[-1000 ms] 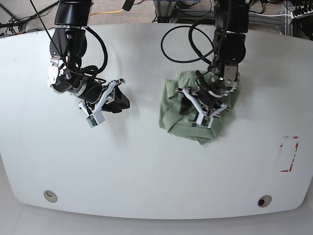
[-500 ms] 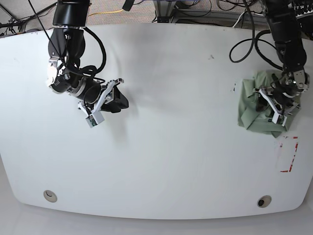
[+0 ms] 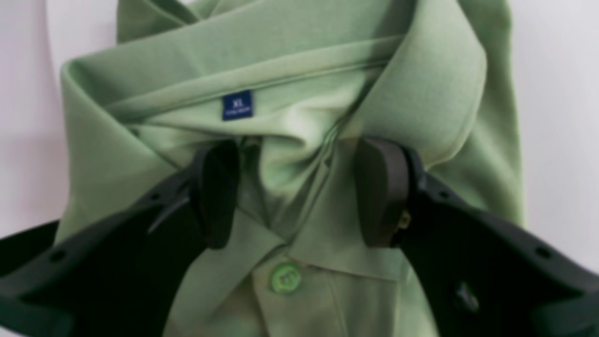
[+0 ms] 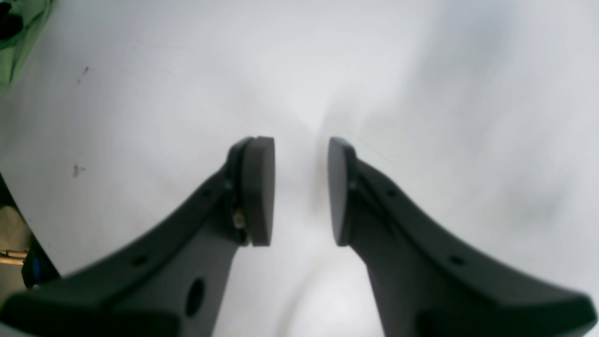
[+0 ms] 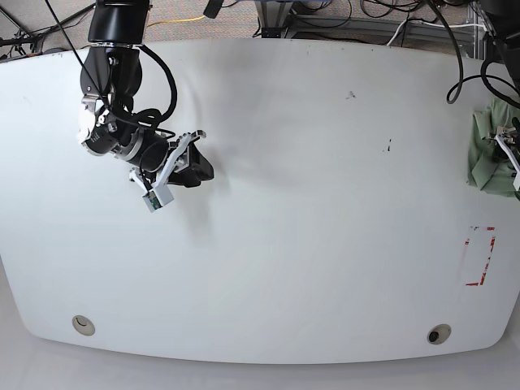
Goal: Fold the T-shirt properly
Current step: 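Carry the bundle with the left gripper to the table edge beside the red mark, then open the left gripper and release the bundle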
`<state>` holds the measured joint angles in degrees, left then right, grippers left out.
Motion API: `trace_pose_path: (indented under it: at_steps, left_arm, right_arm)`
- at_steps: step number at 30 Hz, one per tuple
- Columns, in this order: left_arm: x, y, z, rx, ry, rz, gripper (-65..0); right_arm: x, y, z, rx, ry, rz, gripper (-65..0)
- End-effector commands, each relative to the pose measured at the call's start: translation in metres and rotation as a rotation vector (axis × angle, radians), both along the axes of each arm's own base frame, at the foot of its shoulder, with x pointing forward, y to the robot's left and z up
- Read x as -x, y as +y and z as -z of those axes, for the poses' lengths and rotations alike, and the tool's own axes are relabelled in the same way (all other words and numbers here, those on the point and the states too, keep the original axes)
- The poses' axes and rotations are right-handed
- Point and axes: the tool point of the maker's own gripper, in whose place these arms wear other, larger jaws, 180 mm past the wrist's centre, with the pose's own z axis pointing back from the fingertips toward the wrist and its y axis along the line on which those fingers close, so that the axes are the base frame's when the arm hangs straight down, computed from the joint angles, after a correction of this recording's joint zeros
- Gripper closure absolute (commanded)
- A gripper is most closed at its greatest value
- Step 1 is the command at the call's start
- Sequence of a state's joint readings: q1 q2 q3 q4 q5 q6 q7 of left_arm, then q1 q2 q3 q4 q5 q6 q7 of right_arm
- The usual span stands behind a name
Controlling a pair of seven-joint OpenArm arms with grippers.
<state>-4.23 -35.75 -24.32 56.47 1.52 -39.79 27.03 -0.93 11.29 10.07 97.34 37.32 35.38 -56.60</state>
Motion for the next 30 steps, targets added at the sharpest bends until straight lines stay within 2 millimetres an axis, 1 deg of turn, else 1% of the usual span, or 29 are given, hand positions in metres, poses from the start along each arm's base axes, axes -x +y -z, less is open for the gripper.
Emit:
trace_pose_path:
  at_steps: [1, 5, 6, 8, 9, 10, 11, 12, 13, 14, 16, 19, 21, 24, 26, 27, 28, 30]
  left_arm:
    - [-0.015, 0.007, -0.031, -0.075, -0.044, 0.038, -36.8]
    - [-0.032, -0.004, -0.065, -0.161, -0.08, 0.09, -36.7]
    - [-0.036, -0.01, -0.073, -0.181, -0.094, 0.105, -36.7]
    - [-0.048, -0.033, -0.084, -0.189, -0.143, 0.143, -36.7]
    - [-0.056, -0.049, -0.097, -0.206, -0.189, 0.177, -36.7]
    - [-0.06, -0.059, -0.105, -0.212, -0.22, 0.197, -36.7]
    - [-0.064, -0.067, -0.11, -0.215, -0.244, 0.211, -36.7]
    - [-0.068, -0.084, -0.115, -0.211, -0.272, 0.24, -36.7]
    - [-0.071, -0.1, -0.116, -0.199, -0.294, 0.265, -36.7]
    - [-0.072, -0.108, -0.117, -0.193, -0.306, 0.278, -36.7]
    - [-0.077, -0.136, -0.114, -0.157, -0.333, 0.318, -36.7]
    - [-0.091, -0.167, -0.116, -0.083, -0.442, 0.294, -36.9]
    - [-0.097, -0.188, -0.116, -0.018, -0.536, 0.273, -36.9]
    - [-0.091, -0.207, -0.104, 0.077, -0.64, 0.233, -37.1]
    - [-0.084, -0.229, -0.097, 0.147, -0.723, 0.226, -37.1]
    - [-0.081, -0.235, -0.096, 0.165, -0.746, 0.226, -37.1]
    - [-0.074, -0.244, -0.09, 0.188, -0.765, 0.228, -37.1]
    - [-0.054, -0.254, -0.081, 0.203, -0.769, 0.225, -37.1]
  right_arm:
    - [-0.013, 0.0, -0.021, -0.037, -0.083, 0.016, -18.2]
    - [-0.015, -0.001, -0.022, -0.042, -0.093, 0.023, -18.2]
    - [-0.015, -0.003, -0.021, -0.027, -0.096, 0.026, -18.2]
    - [-0.016, -0.009, -0.016, 0.029, -0.096, 0.031, -18.2]
    - [-0.017, -0.014, -0.011, 0.079, -0.093, 0.038, -18.2]
    - [-0.018, -0.017, -0.009, 0.107, -0.098, 0.044, -18.2]
    - [-0.02, -0.02, -0.009, 0.131, -0.107, 0.05, -18.2]
    - [-0.023, -0.023, -0.011, 0.162, -0.134, 0.06, -18.2]
    - [-0.024, -0.027, -0.011, 0.19, -0.158, 0.071, -18.2]
    - [-0.024, -0.03, -0.009, 0.206, -0.172, 0.077, -18.2]
    - [-0.027, -0.035, -0.008, 0.242, -0.226, 0.098, -18.2]
    - [-0.03, -0.035, -0.006, 0.254, -0.316, 0.122, -18.2]
    - [-0.028, -0.041, -0.005, 0.269, -0.375, 0.145, -18.2]
    - [-0.027, -0.052, -0.006, 0.264, -0.441, 0.206, -18.4]
    - [-0.024, -0.065, -0.005, 0.265, -0.471, 0.271, -18.4]
    - [-0.022, -0.071, -0.004, 0.268, -0.476, 0.296, -18.4]
    - [-0.019, -0.078, -0.003, 0.268, -0.484, 0.328, -18.4]
    - [-0.006, -0.088, 0.003, 0.271, -0.478, 0.376, -18.4]
